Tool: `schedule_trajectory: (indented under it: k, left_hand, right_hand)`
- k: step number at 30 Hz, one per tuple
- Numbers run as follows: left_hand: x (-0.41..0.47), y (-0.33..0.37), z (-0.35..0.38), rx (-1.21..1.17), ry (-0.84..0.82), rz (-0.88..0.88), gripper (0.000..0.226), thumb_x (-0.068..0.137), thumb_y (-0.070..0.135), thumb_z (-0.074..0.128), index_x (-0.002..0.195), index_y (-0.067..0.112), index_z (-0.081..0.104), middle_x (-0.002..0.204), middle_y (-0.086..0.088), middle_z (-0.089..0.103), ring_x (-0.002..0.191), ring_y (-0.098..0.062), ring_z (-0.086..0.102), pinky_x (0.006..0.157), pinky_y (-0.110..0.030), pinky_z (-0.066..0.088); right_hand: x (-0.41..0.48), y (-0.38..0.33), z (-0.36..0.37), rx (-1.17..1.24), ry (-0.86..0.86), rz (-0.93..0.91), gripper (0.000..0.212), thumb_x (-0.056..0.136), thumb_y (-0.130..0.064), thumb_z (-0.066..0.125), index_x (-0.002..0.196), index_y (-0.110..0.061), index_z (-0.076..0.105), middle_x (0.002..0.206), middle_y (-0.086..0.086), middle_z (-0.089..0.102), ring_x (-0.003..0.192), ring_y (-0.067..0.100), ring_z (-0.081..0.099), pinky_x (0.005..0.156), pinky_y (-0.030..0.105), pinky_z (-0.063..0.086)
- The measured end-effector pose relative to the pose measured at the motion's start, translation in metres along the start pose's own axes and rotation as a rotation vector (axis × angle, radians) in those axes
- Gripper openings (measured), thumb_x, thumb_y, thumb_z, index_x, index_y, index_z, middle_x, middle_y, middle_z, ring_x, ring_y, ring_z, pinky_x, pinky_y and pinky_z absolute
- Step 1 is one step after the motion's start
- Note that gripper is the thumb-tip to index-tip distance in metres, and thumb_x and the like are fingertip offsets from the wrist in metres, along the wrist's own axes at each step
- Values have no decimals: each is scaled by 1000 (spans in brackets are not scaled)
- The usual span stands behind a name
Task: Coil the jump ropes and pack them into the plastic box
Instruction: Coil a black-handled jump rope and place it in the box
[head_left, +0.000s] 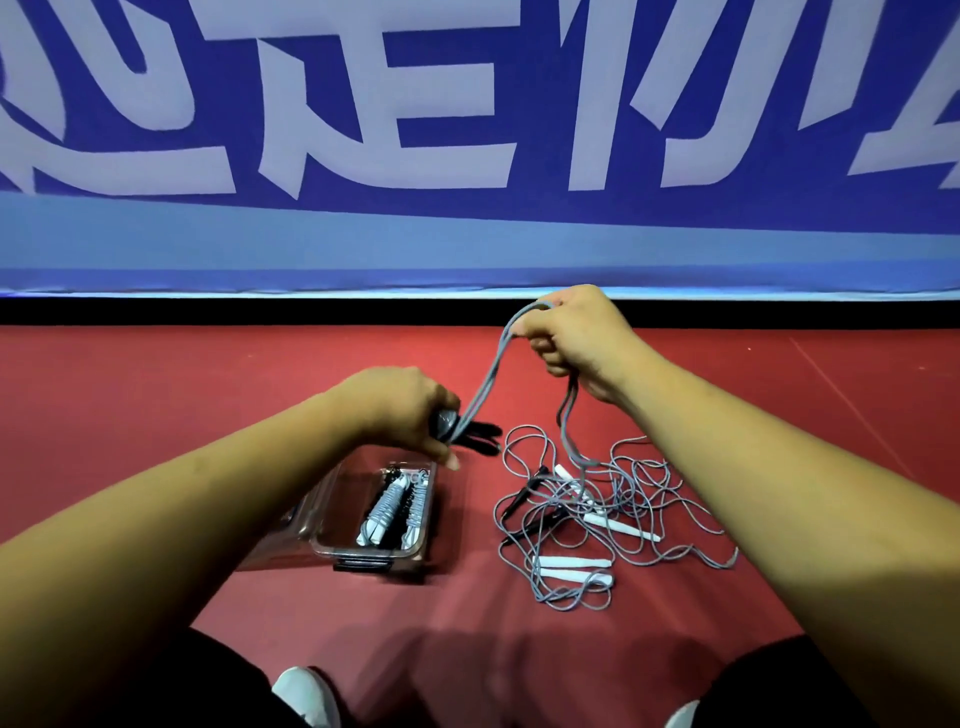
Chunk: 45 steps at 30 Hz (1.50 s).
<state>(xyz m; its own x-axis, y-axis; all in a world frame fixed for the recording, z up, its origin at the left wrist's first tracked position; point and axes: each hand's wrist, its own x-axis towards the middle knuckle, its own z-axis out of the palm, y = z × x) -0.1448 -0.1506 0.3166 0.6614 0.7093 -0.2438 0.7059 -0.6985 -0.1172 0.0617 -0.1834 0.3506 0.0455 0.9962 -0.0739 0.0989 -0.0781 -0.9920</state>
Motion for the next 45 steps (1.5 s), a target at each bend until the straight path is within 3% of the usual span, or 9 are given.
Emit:
schedule_trajectory:
  k: [6, 10, 15, 19, 27, 32, 35, 37, 45]
  left_hand:
    - [-16, 24, -20, -683, 31, 264, 19, 85, 31, 76, 83, 17, 63, 58, 10, 51, 52, -3, 43, 54, -20, 39]
    - [-26, 12, -30, -1178, 120, 248, 31, 84, 29, 73, 106, 12, 60, 66, -7, 55, 55, -21, 45, 47, -26, 37]
    - [-21, -7, -31, -1466, 292, 137, 47, 87, 21, 66, 131, 35, 57, 76, -20, 49, 62, -36, 35, 51, -28, 25]
    - [-17, -12, -32, -1502, 397, -18, 30, 93, 14, 63, 122, 24, 62, 70, -16, 54, 51, -20, 34, 48, -25, 24]
    - [-11, -32, -24, -1193, 552, -338, 27, 85, 20, 75, 104, 20, 56, 74, -11, 66, 44, -24, 53, 41, -23, 39]
    - [-7, -32, -16, -824, 495, -297, 42, 83, 27, 76, 119, 33, 55, 98, 5, 65, 52, -25, 64, 57, -33, 55]
    - [-6, -29, -17, -497, 391, -311, 56, 82, 37, 74, 133, 43, 50, 113, 3, 66, 85, -23, 64, 77, -35, 54]
    - [-6, -22, -22, -364, 319, -290, 49, 81, 39, 72, 126, 41, 53, 104, 4, 65, 96, -25, 62, 74, -33, 49]
    - [-8, 12, -37, -134, 204, -36, 36, 75, 65, 68, 98, 40, 58, 59, 14, 47, 62, -14, 48, 61, -29, 38]
  right_hand:
    - [11, 13, -19, -14, 97, -13, 15, 92, 2, 56, 96, -12, 52, 50, 4, 41, 35, 9, 24, 42, 18, 18]
    - [11, 27, -23, -131, -41, -12, 21, 94, 0, 54, 109, -15, 54, 55, 7, 43, 41, 11, 27, 43, 18, 21]
    - [5, 43, -11, -216, -269, 87, 18, 102, -15, 46, 113, -22, 60, 60, 3, 44, 40, 7, 31, 41, 17, 25]
    - [0, 42, 5, -222, -357, 86, 28, 105, -29, 38, 111, -14, 60, 61, 1, 38, 41, 9, 28, 43, 17, 24]
    - [-16, 16, 33, -736, -341, -244, 25, 100, -24, 48, 94, -12, 69, 62, -2, 48, 49, 5, 38, 53, 22, 33]
    - [-24, 5, 40, -902, -363, -353, 29, 94, -24, 59, 74, -3, 59, 62, 5, 43, 60, 18, 34, 55, 33, 25]
    - [-21, -4, 30, -904, -262, -404, 27, 92, -22, 61, 78, 1, 65, 64, 14, 53, 59, 18, 38, 55, 34, 26]
    - [-17, -9, 22, -883, -190, -425, 24, 91, -22, 61, 75, -4, 66, 64, 11, 59, 58, 16, 42, 55, 32, 32]
    - [-15, -7, 7, -910, -19, -494, 20, 92, -32, 60, 82, -17, 71, 69, -5, 60, 70, 19, 54, 65, 32, 44]
